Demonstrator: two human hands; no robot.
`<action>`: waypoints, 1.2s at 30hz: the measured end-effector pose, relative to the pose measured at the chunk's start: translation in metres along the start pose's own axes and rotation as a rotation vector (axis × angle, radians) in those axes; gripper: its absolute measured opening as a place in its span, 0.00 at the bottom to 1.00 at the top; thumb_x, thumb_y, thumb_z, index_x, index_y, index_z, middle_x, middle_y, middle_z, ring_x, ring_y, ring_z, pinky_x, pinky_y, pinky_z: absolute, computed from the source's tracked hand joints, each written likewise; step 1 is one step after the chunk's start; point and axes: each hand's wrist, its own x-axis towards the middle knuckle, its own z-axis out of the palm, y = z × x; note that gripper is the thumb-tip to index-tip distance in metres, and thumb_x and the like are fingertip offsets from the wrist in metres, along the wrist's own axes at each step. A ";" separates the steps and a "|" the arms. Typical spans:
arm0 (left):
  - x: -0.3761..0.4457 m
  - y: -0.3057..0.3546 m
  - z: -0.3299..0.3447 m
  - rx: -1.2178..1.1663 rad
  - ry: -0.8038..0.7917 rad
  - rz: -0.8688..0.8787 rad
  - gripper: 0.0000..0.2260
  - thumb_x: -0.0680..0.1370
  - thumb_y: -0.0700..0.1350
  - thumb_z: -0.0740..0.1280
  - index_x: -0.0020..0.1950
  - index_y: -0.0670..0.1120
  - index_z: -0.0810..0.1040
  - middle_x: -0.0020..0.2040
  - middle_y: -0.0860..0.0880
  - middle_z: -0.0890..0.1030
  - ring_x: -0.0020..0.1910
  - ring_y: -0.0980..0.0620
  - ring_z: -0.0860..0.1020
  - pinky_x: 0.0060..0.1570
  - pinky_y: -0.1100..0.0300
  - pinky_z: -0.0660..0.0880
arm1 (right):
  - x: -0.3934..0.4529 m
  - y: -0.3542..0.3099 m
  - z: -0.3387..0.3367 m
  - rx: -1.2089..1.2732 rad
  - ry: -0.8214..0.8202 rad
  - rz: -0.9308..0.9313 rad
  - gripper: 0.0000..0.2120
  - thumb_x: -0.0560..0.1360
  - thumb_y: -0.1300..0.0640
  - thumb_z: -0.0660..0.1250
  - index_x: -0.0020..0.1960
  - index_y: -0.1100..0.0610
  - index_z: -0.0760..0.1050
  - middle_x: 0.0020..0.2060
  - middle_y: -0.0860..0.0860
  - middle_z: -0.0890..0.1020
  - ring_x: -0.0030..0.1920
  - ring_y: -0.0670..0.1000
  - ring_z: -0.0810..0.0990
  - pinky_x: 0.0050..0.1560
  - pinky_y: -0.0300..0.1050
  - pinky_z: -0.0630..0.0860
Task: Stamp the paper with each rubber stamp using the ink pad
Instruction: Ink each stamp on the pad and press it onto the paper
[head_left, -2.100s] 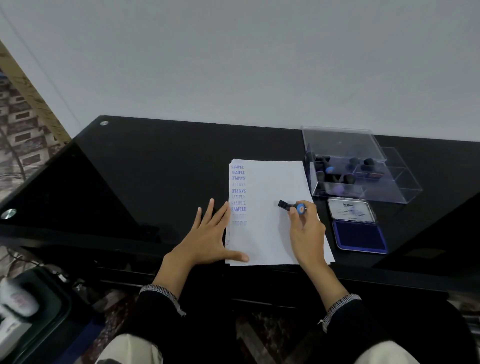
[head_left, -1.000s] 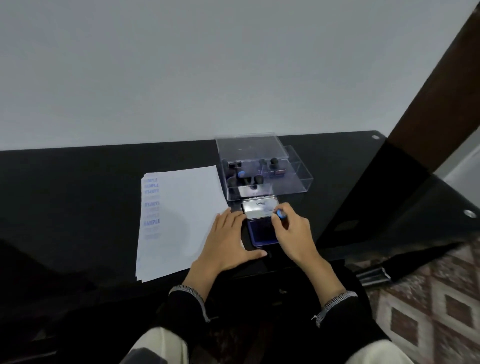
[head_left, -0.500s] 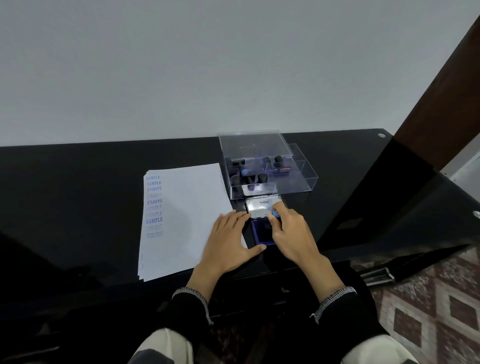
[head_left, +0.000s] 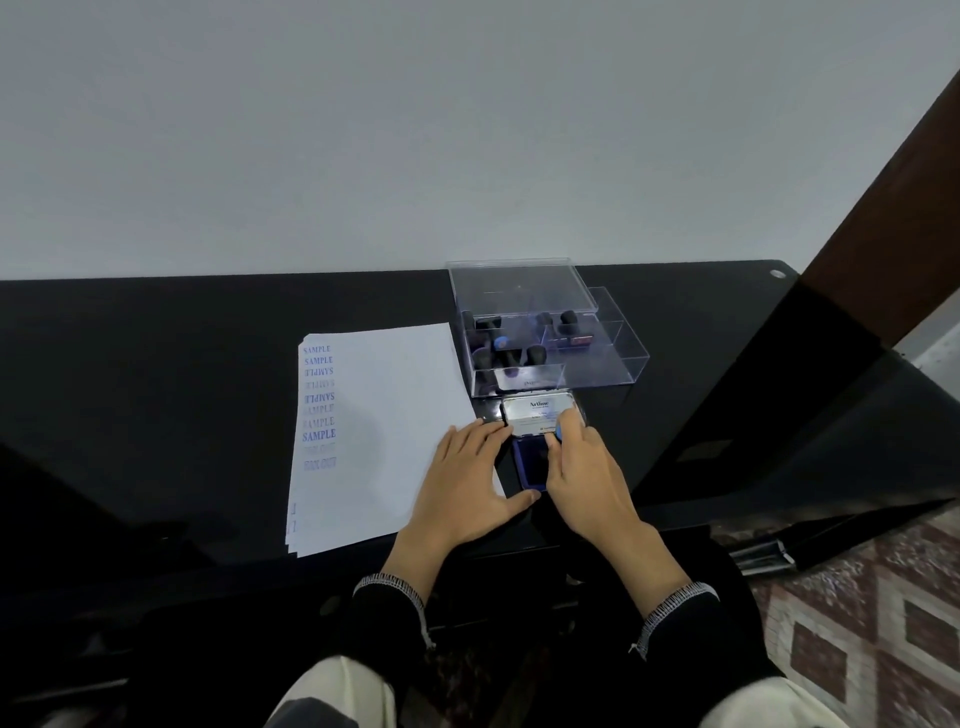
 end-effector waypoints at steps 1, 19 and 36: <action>0.000 0.000 0.000 0.003 -0.008 0.001 0.37 0.73 0.66 0.64 0.78 0.52 0.58 0.76 0.55 0.60 0.76 0.56 0.53 0.76 0.56 0.41 | 0.000 0.000 0.001 0.013 0.002 0.003 0.07 0.81 0.59 0.55 0.46 0.54 0.59 0.34 0.47 0.66 0.35 0.49 0.66 0.29 0.40 0.60; -0.002 -0.003 0.000 -0.072 0.041 0.028 0.32 0.73 0.62 0.67 0.74 0.55 0.64 0.72 0.57 0.67 0.73 0.58 0.60 0.75 0.59 0.42 | -0.012 0.006 0.008 0.060 0.029 -0.001 0.06 0.81 0.59 0.56 0.46 0.55 0.60 0.36 0.47 0.66 0.35 0.49 0.67 0.30 0.39 0.62; -0.001 -0.004 0.000 -0.075 0.038 0.024 0.32 0.73 0.64 0.67 0.74 0.56 0.65 0.72 0.58 0.67 0.72 0.59 0.60 0.74 0.61 0.41 | 0.021 0.005 0.001 -0.010 -0.129 0.001 0.04 0.80 0.60 0.57 0.51 0.56 0.61 0.35 0.54 0.73 0.32 0.54 0.70 0.28 0.44 0.60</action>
